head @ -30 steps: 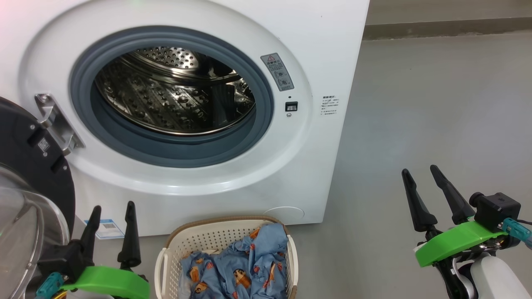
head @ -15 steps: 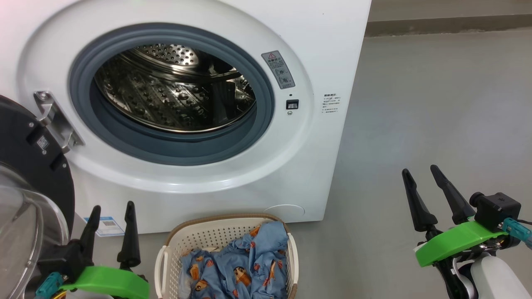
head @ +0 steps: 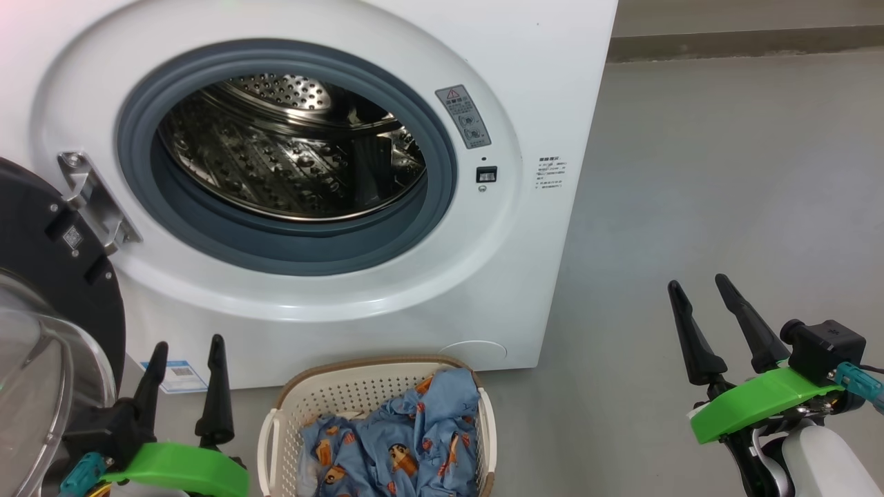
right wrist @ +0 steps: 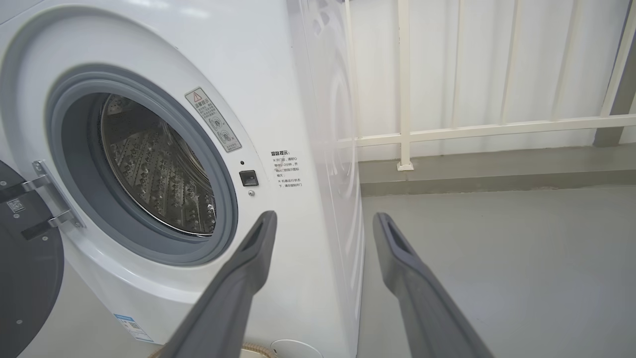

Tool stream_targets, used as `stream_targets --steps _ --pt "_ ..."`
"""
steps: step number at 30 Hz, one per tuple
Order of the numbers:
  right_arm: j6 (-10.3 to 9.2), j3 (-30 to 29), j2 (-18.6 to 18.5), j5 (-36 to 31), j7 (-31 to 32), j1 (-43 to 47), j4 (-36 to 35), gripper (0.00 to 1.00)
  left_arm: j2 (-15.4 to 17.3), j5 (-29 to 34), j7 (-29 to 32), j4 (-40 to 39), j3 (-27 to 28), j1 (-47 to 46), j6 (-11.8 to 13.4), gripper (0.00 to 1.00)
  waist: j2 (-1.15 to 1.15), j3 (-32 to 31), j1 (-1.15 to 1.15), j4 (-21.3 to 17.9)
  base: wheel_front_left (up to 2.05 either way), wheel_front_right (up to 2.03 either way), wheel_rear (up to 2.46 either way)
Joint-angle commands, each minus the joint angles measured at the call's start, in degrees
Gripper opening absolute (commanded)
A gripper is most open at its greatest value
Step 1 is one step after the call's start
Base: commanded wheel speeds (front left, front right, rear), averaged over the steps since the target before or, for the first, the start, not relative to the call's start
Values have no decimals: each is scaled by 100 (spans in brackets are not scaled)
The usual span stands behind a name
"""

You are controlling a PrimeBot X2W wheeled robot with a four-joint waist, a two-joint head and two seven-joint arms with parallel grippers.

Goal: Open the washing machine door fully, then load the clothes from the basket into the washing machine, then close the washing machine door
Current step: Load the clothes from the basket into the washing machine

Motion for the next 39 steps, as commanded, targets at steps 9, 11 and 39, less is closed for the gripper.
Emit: stream_targets --steps 9,11,39 --pt "13 121 -45 -32 -74 -10 -134 100 130 -32 -37 -116 202 -212 14 100 0 24 0 13 0 0 0" --pt "13 120 -42 -31 -74 -8 -135 100 132 -32 -37 -115 206 -213 9 100 0 31 0 16 0 0 0" --pt "13 91 0 -36 -74 -85 -144 100 111 -47 -34 -27 165 -314 -48 100 0 411 0 -38 0 0 0"
